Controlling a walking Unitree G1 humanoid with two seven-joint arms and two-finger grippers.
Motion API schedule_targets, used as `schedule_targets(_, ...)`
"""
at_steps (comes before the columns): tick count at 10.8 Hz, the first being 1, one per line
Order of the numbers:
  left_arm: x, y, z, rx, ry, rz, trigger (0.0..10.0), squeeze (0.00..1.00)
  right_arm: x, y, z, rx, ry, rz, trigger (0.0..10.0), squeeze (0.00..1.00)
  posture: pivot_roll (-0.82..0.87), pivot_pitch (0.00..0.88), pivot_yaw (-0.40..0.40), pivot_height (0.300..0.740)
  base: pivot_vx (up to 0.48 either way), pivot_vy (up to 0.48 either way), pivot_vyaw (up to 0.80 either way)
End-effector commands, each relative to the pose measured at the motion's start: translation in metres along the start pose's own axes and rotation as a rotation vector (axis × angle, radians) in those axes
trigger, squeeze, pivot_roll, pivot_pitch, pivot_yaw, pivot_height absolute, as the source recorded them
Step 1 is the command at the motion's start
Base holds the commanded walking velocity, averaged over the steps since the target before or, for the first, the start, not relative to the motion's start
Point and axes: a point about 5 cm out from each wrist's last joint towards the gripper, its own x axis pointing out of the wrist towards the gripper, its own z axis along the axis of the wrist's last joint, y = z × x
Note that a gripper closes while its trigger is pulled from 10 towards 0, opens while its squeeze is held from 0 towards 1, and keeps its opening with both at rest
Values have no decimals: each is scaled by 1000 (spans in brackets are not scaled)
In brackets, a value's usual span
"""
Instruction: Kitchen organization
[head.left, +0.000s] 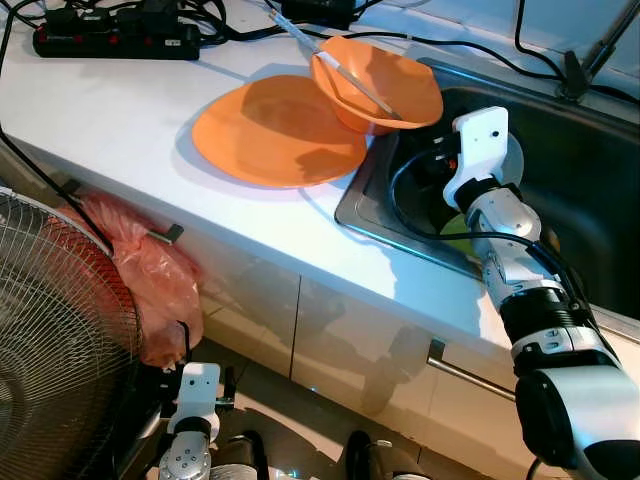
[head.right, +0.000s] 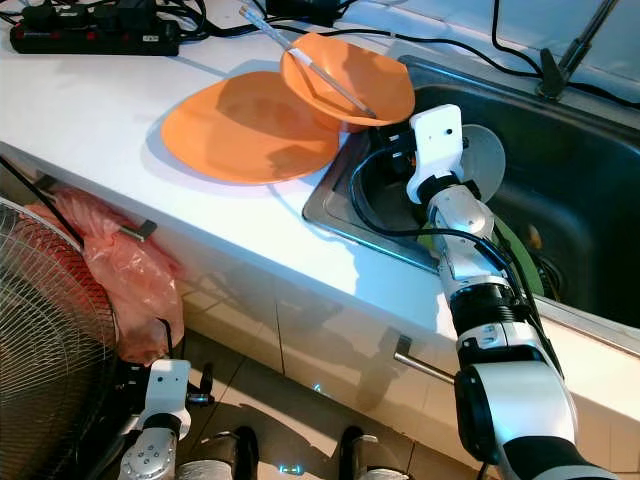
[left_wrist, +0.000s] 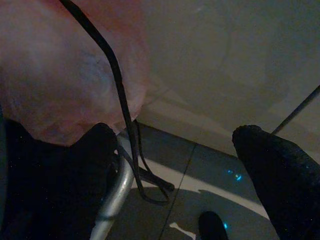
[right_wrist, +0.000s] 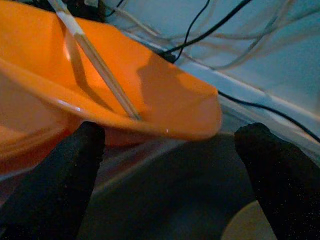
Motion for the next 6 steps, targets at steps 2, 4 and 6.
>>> schedule_targets(2,-3,-3,-5,6,18,1,10000,0,3,0,7,10,-31,4,10000,0,68,195,-85,740,0,0,0)
schedule_targets(4,-3,-3,-5,8,18,-2,10000,0,4,4,7,12,-40,27,10000,0,69,195,-85,740,0,0,0)
schedule_targets(6,-3,-4,-5,9,19,-7,10000,0,3,7,8,11,-50,62,10000,0,66,193,-86,740,0,0,0)
